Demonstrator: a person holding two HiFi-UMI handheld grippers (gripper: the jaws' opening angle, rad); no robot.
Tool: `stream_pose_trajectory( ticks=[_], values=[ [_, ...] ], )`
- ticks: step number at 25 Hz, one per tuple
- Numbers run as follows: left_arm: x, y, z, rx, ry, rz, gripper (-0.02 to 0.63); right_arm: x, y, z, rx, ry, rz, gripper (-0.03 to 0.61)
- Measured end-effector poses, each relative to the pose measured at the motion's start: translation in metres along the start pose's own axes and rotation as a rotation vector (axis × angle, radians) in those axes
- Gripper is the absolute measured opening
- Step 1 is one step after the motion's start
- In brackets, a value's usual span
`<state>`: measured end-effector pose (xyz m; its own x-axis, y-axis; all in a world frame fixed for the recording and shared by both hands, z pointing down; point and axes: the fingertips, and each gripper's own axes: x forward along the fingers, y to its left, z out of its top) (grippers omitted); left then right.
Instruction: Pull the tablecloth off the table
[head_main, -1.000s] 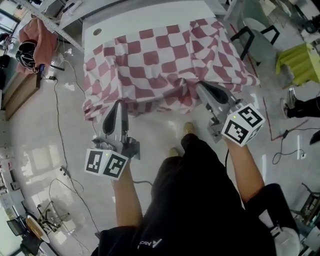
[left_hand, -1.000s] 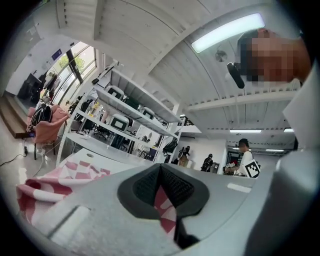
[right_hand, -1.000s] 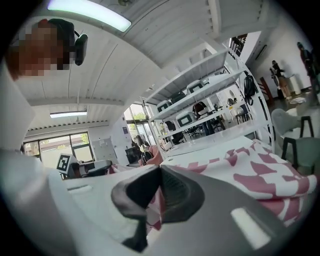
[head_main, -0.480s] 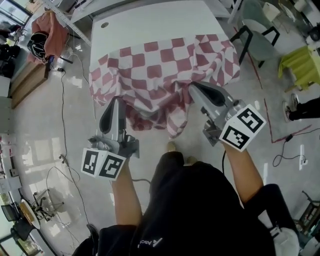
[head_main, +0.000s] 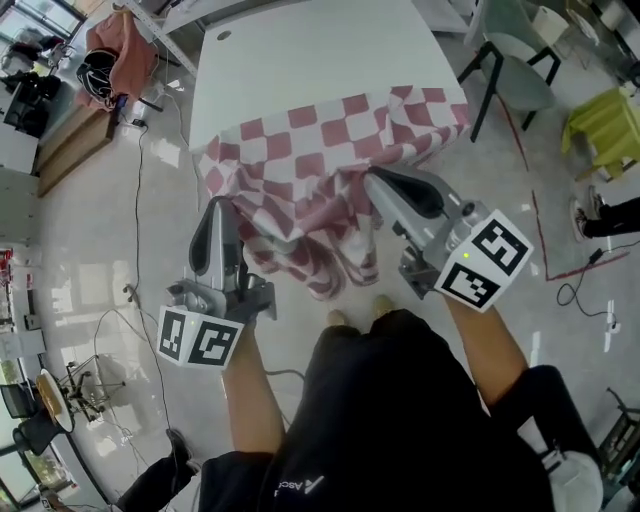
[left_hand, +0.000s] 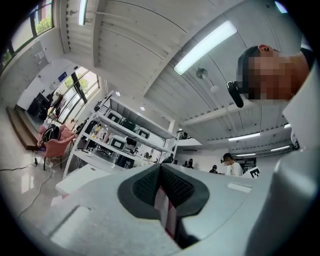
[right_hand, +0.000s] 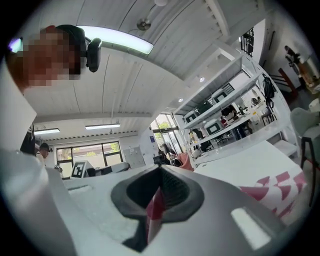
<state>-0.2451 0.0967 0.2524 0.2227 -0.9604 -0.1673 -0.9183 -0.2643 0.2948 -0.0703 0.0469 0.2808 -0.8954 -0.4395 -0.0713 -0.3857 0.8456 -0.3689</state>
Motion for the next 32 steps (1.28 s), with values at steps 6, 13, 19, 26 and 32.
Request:
stream_pose_trajectory(
  ticks=[6,13,19,26,32],
  values=[
    [-0.041,-0.011,0.035,-0.002,-0.088,-0.101,0.009,-0.004,0.054,-0.001,-0.041,-0.034,-0.010,0.006],
    [-0.074,0.024,0.052,0.093,-0.034,-0.086,0.009,0.005,0.077,-0.063,0.058,0.042,-0.081,0.006],
    [-0.094,0.039,0.000,-0.006,0.060,-0.032,0.009,-0.004,0.061,-0.103,0.180,0.084,-0.112,0.005],
    [-0.084,0.015,-0.024,-0.005,0.085,-0.079,0.009,-0.001,0.060,-0.068,0.141,0.025,-0.059,0.005],
    [-0.074,0.002,-0.022,-0.004,0.073,-0.106,0.009,0.001,0.059,-0.032,0.072,-0.014,-0.041,0.005]
  ],
)
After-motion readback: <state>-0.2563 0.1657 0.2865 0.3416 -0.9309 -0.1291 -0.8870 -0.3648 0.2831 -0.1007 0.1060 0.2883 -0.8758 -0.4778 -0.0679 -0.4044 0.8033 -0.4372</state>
